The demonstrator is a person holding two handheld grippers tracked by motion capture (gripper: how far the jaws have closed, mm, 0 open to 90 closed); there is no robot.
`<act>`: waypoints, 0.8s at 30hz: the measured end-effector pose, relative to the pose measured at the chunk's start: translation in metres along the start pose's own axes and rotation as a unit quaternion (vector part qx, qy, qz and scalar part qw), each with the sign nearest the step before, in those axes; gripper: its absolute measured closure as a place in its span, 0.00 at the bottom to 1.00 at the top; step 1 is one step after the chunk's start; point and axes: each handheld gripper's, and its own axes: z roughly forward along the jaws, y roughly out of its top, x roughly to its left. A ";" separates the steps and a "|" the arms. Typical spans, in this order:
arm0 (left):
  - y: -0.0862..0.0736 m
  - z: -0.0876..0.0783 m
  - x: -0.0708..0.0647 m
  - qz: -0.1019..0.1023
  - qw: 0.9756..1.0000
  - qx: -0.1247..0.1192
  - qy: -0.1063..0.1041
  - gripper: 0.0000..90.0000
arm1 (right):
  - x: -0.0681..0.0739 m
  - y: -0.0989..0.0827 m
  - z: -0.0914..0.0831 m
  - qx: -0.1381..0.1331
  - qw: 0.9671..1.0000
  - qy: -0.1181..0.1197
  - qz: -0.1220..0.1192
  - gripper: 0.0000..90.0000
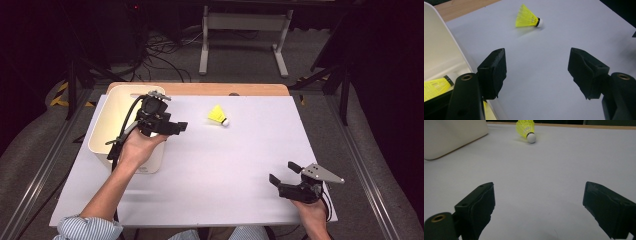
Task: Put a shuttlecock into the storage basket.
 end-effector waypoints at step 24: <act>0.015 0.030 -0.012 0.006 1.000 0.012 -0.010 0.36 | 0.001 0.000 0.000 0.000 1.000 0.005 -0.002 0.13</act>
